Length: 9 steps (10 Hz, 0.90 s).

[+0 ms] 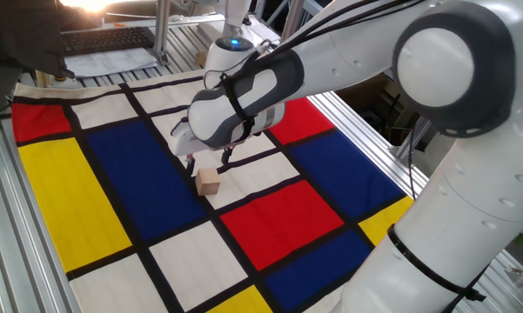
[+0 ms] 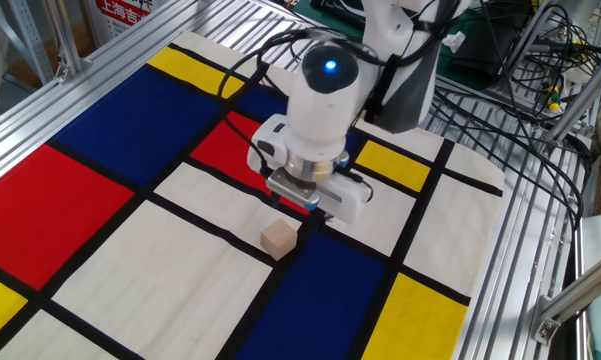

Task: Pick up the small block on the left and move it to the right

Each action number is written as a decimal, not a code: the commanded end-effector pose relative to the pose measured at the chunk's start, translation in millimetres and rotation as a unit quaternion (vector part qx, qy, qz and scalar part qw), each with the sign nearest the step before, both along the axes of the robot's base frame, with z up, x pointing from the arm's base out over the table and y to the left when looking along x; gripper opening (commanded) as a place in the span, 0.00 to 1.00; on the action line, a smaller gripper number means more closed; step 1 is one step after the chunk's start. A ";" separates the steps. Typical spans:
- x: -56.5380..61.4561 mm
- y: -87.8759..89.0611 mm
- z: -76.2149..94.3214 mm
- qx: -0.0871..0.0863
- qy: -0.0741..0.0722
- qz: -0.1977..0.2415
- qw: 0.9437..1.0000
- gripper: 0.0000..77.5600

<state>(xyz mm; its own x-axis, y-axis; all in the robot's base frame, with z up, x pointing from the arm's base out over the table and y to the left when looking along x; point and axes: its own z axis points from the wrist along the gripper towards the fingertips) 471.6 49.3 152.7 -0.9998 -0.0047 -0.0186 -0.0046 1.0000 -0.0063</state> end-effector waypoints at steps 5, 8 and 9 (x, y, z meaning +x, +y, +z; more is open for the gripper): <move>12.2 -25.8 53.1 -0.009 0.011 0.002 1.000 1.00; 26.2 -68.8 71.6 -0.012 0.036 0.048 0.998 1.00; 27.2 -78.7 81.0 -0.011 0.046 0.052 0.998 1.00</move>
